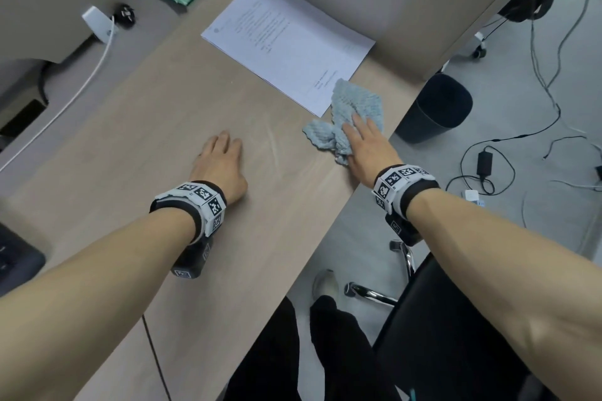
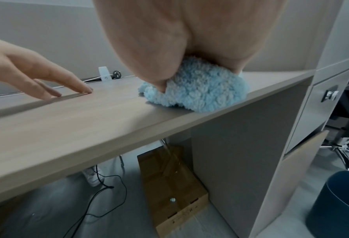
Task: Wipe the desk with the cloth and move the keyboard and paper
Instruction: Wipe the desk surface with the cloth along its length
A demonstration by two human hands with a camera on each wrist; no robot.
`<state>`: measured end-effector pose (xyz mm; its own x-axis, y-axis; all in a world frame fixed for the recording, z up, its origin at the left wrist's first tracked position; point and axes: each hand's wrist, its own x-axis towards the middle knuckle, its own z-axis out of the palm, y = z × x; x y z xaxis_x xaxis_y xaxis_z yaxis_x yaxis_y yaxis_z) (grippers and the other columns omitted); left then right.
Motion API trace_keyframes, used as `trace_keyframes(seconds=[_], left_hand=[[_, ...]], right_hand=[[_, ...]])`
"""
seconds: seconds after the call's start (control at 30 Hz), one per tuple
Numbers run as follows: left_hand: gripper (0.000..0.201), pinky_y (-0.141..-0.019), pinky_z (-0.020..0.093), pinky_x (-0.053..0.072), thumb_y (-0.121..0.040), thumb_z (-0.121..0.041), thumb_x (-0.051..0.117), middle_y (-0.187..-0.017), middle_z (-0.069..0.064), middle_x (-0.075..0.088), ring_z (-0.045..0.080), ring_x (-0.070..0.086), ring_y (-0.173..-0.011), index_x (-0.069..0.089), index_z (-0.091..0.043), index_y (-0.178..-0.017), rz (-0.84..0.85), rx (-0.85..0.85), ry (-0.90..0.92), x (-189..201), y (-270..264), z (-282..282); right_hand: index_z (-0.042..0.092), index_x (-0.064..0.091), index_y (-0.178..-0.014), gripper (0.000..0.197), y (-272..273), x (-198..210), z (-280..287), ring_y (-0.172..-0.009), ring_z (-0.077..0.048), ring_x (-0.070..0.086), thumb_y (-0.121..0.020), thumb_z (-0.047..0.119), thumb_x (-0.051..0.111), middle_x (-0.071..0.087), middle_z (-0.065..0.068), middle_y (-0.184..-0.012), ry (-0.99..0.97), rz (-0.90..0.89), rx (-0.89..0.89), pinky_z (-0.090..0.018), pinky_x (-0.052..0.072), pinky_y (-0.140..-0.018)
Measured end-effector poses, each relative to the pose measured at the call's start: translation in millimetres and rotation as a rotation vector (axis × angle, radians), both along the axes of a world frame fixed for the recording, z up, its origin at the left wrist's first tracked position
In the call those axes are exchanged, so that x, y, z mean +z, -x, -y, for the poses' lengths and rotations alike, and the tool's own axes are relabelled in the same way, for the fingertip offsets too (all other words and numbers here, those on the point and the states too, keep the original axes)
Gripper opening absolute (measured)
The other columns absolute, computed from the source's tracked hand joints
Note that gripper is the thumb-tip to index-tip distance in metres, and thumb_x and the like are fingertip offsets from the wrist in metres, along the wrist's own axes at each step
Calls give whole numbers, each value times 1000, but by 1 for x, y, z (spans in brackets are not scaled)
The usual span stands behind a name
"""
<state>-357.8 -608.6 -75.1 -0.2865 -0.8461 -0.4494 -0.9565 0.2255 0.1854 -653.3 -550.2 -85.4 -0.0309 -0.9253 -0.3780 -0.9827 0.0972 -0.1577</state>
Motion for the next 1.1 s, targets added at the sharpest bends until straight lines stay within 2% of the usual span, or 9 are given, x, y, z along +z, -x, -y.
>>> trace_keyframes(seconds=[0.27,0.47,0.57,0.67,0.77,0.83,0.9,1.0,1.1], left_hand=[[71,-116,47,26,-76,-12,55,-160,13,18,33,16,-145,33,-12,-144,-7,22,22,6,32,20],[67,-111,46,31,-77,-15,54,-160,5,17,32,16,-145,35,-21,-142,57,49,-44,11,62,32],[59,-107,43,36,-80,-15,54,-153,5,30,35,25,-138,44,-20,-137,79,77,-72,18,72,38],[52,-98,42,41,-78,-15,54,-139,5,43,36,37,-125,51,-20,-130,97,73,-60,21,73,43],[47,-94,41,44,-76,-15,52,-125,5,49,37,42,-119,55,-18,-123,98,59,-63,19,74,44],[42,-91,42,46,-75,-12,51,-118,6,50,37,43,-117,56,-18,-116,100,54,-65,19,72,45],[37,-88,42,46,-75,-10,50,-114,5,51,37,44,-115,57,-18,-110,97,47,-60,20,70,48],[36,-84,39,44,-75,-9,49,-111,5,50,37,45,-113,57,-17,-109,111,41,-55,19,70,49],[38,-87,39,44,-76,-10,50,-116,6,50,37,43,-117,57,-17,-112,111,39,-52,20,71,46]], right_hand=[[8,15,-154,67,37,-4,35,-149,-39,5,-96,12,49,5,-16,-163,21,-45,-24,-42,11,-122],[6,19,-151,66,68,-3,43,-147,-39,11,-94,8,50,9,-16,-163,-6,-79,-154,-42,17,-121],[3,40,-135,50,87,16,32,-132,-35,34,-90,14,59,33,-17,-149,-77,-120,-214,-41,36,-106],[2,50,-120,38,86,34,23,-115,-34,44,-87,16,62,47,-16,-128,6,-146,-186,-42,42,-91],[0,46,-128,49,54,35,28,-122,-37,41,-85,16,63,42,-19,-136,131,-29,-36,-44,38,-102],[2,36,-142,63,32,20,40,-139,-40,27,-88,20,63,28,-20,-153,88,22,65,-43,27,-115],[3,22,-151,72,27,2,53,-147,-40,10,-93,28,58,12,-20,-161,12,-65,129,-45,13,-122],[1,15,-152,75,56,-11,64,-147,-41,11,-94,30,52,14,-22,-160,2,-207,-56,-51,14,-120],[0,32,-141,59,94,10,46,-136,-42,30,-92,22,57,31,-24,-149,-55,-227,-314,-46,31,-112]])
